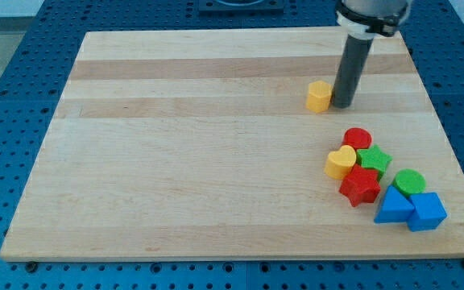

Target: Move the yellow hexagon towards the center

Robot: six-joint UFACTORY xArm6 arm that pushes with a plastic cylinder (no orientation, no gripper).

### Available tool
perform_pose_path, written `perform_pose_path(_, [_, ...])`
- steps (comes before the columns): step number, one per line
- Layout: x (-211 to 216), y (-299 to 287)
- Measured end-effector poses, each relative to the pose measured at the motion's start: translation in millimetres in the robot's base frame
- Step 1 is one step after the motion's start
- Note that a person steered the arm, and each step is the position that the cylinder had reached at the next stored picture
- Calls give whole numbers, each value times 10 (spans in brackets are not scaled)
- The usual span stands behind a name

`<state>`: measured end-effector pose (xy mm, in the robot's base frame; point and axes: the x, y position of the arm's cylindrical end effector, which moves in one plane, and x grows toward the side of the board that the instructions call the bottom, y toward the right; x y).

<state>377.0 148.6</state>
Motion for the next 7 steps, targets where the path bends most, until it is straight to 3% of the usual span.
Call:
perform_pose_path(6, [-119,-1720])
perform_pose_path(7, [-118,-1310])
